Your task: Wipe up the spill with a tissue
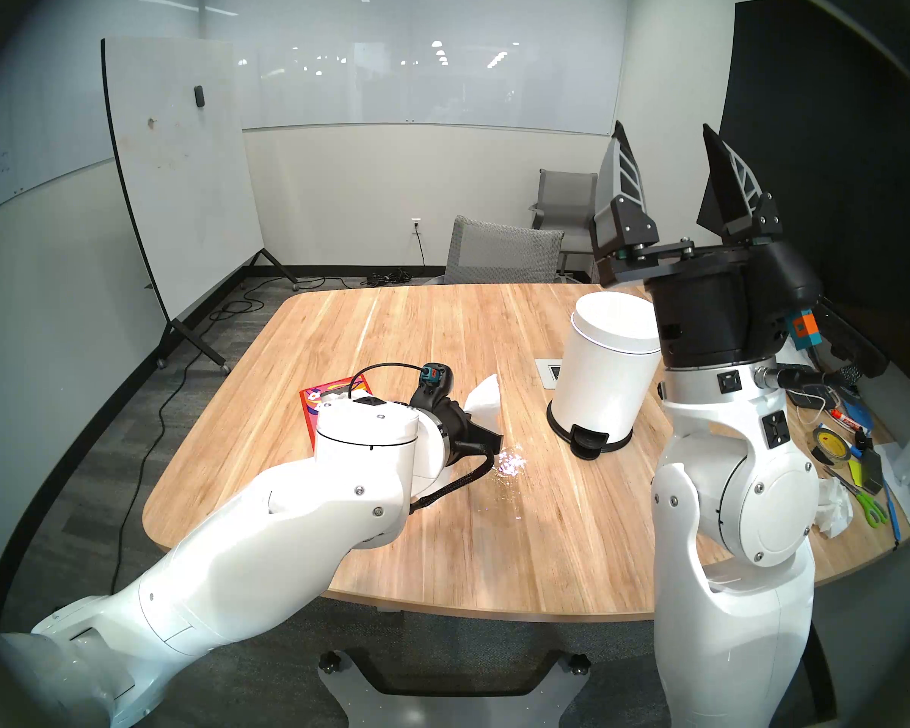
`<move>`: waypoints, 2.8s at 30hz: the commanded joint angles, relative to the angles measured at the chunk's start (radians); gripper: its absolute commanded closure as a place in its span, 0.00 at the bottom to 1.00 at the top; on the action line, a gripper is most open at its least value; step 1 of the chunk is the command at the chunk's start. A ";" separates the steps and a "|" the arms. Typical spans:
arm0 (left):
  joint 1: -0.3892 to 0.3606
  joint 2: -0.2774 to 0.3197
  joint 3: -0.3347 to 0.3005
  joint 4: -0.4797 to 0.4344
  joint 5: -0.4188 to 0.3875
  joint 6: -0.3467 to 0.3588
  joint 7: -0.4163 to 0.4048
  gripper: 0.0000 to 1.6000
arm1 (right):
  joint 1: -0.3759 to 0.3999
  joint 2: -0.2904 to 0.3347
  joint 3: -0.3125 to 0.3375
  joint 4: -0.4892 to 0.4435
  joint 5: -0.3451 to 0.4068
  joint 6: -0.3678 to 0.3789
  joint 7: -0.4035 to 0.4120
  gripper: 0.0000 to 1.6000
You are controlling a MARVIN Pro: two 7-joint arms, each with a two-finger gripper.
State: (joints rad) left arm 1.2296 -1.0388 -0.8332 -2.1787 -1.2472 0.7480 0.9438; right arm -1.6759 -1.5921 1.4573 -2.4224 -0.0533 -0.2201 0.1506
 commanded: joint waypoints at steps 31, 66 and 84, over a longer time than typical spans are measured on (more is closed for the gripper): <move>-0.018 -0.009 -0.004 -0.016 -0.008 -0.003 -0.005 1.00 | 0.411 -0.071 -0.005 -0.021 -0.184 0.435 -0.110 0.00; -0.025 -0.009 -0.003 -0.021 -0.010 -0.003 -0.007 1.00 | 0.765 -0.127 -0.067 0.192 -0.363 1.094 -0.068 0.00; -0.024 -0.007 -0.001 -0.027 0.001 -0.007 -0.013 1.00 | 0.866 -0.120 0.006 0.438 -0.484 1.180 0.016 0.00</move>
State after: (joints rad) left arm 1.2146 -1.0411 -0.8323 -2.1846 -1.2511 0.7449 0.9346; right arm -0.8582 -1.7087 1.4435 -2.0622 -0.4997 0.9628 0.1343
